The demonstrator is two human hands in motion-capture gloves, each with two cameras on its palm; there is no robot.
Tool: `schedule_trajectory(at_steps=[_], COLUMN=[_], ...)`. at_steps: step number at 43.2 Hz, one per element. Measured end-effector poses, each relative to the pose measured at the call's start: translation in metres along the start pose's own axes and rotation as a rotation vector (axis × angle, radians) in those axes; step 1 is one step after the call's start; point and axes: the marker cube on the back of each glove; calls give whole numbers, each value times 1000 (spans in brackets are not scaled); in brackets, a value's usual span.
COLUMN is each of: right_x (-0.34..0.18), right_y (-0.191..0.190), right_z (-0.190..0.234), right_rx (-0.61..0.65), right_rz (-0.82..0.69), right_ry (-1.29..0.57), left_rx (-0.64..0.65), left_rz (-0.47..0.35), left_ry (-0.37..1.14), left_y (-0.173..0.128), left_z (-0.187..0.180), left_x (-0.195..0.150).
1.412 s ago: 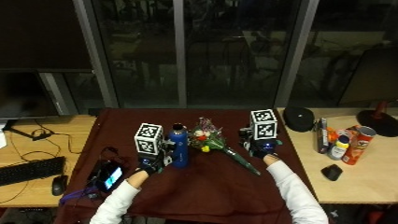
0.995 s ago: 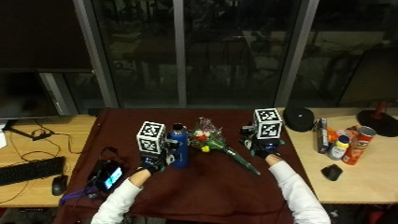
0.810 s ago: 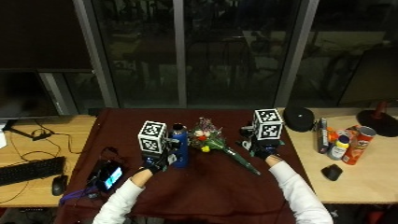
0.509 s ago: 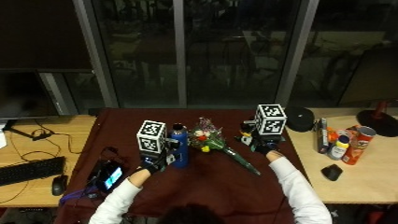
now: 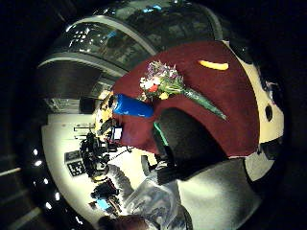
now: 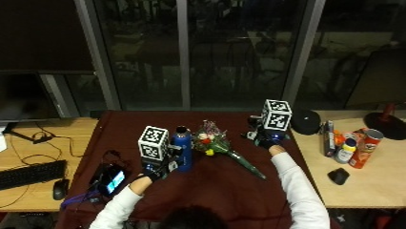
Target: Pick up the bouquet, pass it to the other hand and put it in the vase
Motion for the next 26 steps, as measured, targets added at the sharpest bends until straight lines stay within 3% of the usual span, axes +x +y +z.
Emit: schedule_trajectory(at_steps=[15, 26], right_x=[16, 36], right_y=[-46, -79], right_z=[27, 74], right_rx=[-18, -76], right_rz=[81, 131], right_ry=[-86, -191], left_rx=[15, 2], left_rz=[18, 27], left_ry=[-32, -58], left_y=[-1, 3], left_z=[11, 16], left_x=[7, 10])
